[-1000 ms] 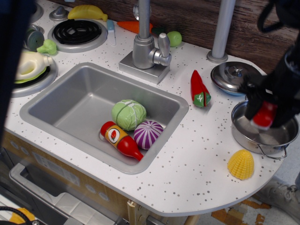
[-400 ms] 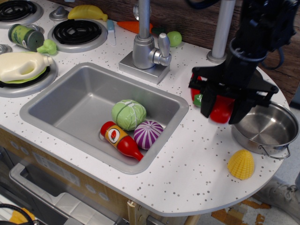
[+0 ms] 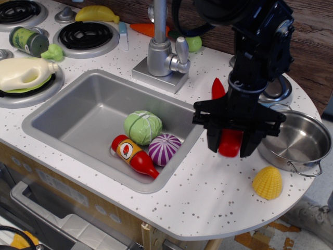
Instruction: Take sushi out of pan
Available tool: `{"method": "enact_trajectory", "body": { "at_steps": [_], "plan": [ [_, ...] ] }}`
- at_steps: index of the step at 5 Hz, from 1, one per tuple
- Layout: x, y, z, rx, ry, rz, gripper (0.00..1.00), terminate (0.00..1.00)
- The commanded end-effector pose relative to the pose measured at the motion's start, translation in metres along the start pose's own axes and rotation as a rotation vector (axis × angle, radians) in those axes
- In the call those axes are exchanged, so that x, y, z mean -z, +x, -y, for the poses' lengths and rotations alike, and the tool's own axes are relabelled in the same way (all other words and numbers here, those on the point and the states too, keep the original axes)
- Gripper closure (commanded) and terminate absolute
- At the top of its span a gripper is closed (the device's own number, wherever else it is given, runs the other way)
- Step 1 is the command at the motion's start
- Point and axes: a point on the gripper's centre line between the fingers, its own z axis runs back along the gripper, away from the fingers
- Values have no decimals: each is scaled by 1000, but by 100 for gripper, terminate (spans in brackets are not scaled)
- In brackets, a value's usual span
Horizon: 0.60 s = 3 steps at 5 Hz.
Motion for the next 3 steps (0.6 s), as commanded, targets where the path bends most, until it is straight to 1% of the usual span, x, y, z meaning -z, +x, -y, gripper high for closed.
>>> {"method": "enact_trajectory", "body": {
  "at_steps": [1, 2, 3],
  "plan": [
    [-7, 6, 2, -24, -53, 123, 0, 0],
    [-7, 6, 2, -24, -53, 123, 0, 0],
    [-7, 6, 2, -24, -53, 123, 0, 100]
  ]
}}
